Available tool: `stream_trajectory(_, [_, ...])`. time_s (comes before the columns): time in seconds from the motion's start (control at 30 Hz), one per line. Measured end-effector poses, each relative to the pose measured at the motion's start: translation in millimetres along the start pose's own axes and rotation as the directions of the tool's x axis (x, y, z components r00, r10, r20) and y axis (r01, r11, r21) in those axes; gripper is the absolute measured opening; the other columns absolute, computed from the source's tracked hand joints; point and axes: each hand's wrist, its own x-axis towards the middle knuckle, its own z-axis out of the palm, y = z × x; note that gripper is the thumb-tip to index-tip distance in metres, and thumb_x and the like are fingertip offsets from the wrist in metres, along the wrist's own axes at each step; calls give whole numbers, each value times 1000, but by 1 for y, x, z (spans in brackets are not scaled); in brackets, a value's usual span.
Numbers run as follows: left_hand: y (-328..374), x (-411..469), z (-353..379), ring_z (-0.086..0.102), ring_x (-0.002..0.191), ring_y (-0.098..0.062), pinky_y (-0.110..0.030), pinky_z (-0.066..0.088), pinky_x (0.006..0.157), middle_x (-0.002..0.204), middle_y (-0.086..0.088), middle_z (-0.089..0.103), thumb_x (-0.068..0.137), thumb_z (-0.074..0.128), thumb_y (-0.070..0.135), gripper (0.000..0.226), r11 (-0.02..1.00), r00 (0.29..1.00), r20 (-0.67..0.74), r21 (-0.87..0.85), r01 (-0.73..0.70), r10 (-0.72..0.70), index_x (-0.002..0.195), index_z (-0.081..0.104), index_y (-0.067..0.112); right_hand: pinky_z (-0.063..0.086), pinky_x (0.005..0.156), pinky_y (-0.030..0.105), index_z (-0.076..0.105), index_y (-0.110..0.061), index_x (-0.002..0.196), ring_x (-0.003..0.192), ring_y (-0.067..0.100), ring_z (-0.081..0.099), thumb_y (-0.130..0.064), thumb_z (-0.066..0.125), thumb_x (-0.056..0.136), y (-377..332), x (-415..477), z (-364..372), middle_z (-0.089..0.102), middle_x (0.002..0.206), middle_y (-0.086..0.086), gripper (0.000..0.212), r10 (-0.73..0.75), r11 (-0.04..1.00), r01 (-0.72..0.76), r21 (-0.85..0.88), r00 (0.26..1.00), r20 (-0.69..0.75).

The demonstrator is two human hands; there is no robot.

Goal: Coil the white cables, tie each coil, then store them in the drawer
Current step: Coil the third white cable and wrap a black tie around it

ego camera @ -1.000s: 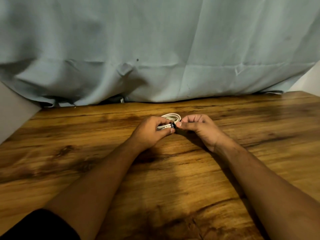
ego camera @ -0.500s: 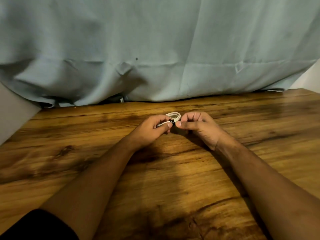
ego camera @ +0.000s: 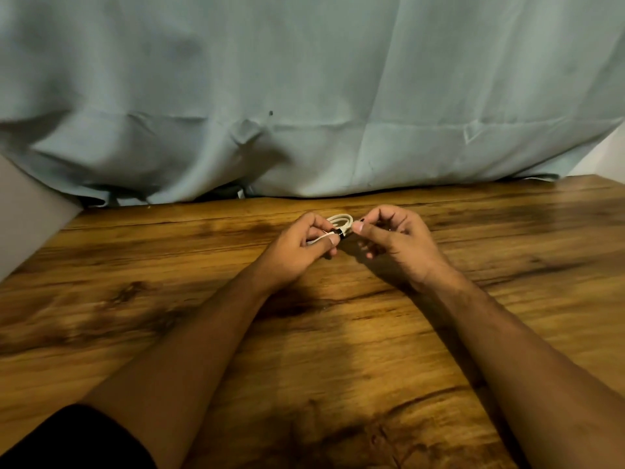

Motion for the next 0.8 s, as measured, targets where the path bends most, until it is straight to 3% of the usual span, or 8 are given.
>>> stream_trajectory(0.13, [5,-3,-2,71,93,-15,-29,55,91,102,-20,75,96,67,2,17,1000,999,44,-13,-2,2,111,61,2,60,60,28,63,-5,85,71,18,70,-7,68,94,2,0,-2,71,85,17,10,109,989,-109,104,994,13])
stream_trajectory(0.2, [5,-3,-5,71,99,-16,-27,54,94,108,-21,75,96,64,-3,21,1000,997,82,-11,10,-9,116,61,-3,61,63,28,63,-5,87,74,20,71,-8,66,96,5,1,-4,71,86,20,10,157,979,-159,128,987,19])
stream_trajectory(0.33, [4,-2,-9,69,107,-16,-26,51,98,114,-17,75,96,61,-7,24,1000,990,135,3,28,-29,116,63,7,62,66,31,63,-9,82,79,22,71,-7,65,98,8,3,-6,71,87,21,16,177,976,-177,127,984,9])
stream_trajectory(0.43, [6,-3,-6,69,103,-15,-24,51,93,113,-21,74,96,59,-8,24,999,992,118,18,36,-38,115,63,6,62,66,32,62,-8,83,78,22,72,-7,65,98,9,4,-4,72,84,18,15,185,976,-183,121,983,-2])
stream_trajectory(0.57, [7,-3,4,68,81,-3,-19,47,74,98,-11,78,86,60,17,15,997,999,35,81,9,-12,100,65,21,63,66,32,61,-8,84,76,20,72,-6,65,98,8,3,-3,73,81,16,14,180,976,-179,123,984,-1])
stream_trajectory(0.63, [6,-2,6,67,77,-2,-23,47,71,94,-6,78,82,57,21,18,994,1000,9,108,11,-12,98,65,23,63,66,32,61,-8,84,76,21,72,-6,66,97,8,3,-2,73,81,16,14,182,975,-181,127,983,2])
stream_trajectory(0.7, [6,-2,6,72,86,-13,-37,55,83,93,-6,78,81,56,20,20,995,1000,-4,102,19,-19,99,65,21,63,68,34,63,-9,83,79,23,72,-7,67,97,9,3,-2,73,82,17,15,185,974,-184,132,983,6])
stream_trajectory(0.8, [6,-4,5,74,96,-27,-47,54,100,94,-9,78,80,52,15,23,995,1000,-10,100,17,-16,98,66,21,63,68,34,65,-9,84,81,24,73,-8,68,97,9,2,-3,74,84,17,13,193,973,-193,128,981,13])
